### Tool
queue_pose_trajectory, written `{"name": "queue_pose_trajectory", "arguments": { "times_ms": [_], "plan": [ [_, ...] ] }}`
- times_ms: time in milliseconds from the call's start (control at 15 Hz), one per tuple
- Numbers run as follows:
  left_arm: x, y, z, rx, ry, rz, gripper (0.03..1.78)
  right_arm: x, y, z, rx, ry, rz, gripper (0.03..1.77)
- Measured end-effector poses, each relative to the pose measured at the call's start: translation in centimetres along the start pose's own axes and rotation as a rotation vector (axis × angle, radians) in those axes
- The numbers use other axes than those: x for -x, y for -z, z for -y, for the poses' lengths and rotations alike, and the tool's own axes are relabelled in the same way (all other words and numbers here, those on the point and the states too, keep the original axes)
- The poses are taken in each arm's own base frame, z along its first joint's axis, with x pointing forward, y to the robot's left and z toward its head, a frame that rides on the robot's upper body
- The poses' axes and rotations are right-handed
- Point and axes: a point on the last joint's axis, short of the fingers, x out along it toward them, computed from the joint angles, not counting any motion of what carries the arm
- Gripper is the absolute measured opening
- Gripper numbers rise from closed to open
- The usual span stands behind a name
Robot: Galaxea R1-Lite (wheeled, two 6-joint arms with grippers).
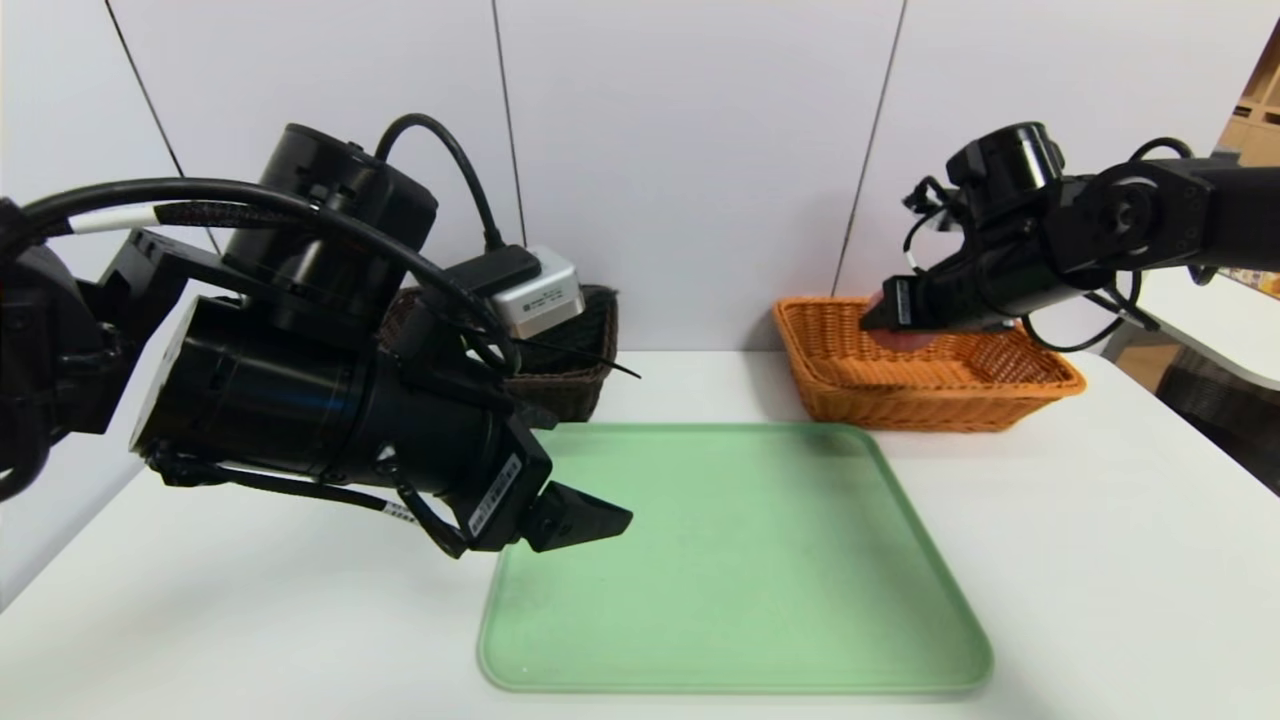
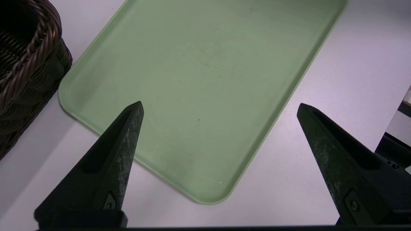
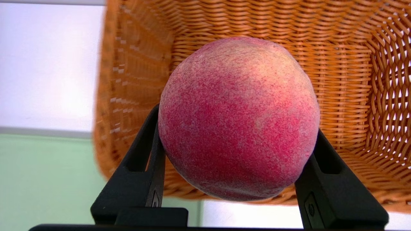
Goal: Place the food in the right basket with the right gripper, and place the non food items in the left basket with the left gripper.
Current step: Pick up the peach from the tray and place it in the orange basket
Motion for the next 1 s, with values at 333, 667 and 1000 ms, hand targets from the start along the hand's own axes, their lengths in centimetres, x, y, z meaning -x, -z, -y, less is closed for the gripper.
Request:
{"name": "queue_pose_trajectory", "arguments": {
  "times_ms": [333, 667, 1000],
  "plan": [
    [-0.2, 0.1, 0.0, 0.002, 0.0, -0.006, 1.69, -3.3, 0.6, 1.4, -0.017, 0.028, -0.054, 1.23],
    [-0.2, 0.1, -0.1, 0.002, 0.0, -0.006, 1.69, -3.5, 0.7, 1.5, -0.022, 0.024, -0.06, 1.45],
    [0.4, -0.2, 0.1, -0.001, -0.004, 0.013, 1.69, -0.2, -0.9, 1.3, -0.029, -0.021, -0.036, 1.57]
  ]
}}
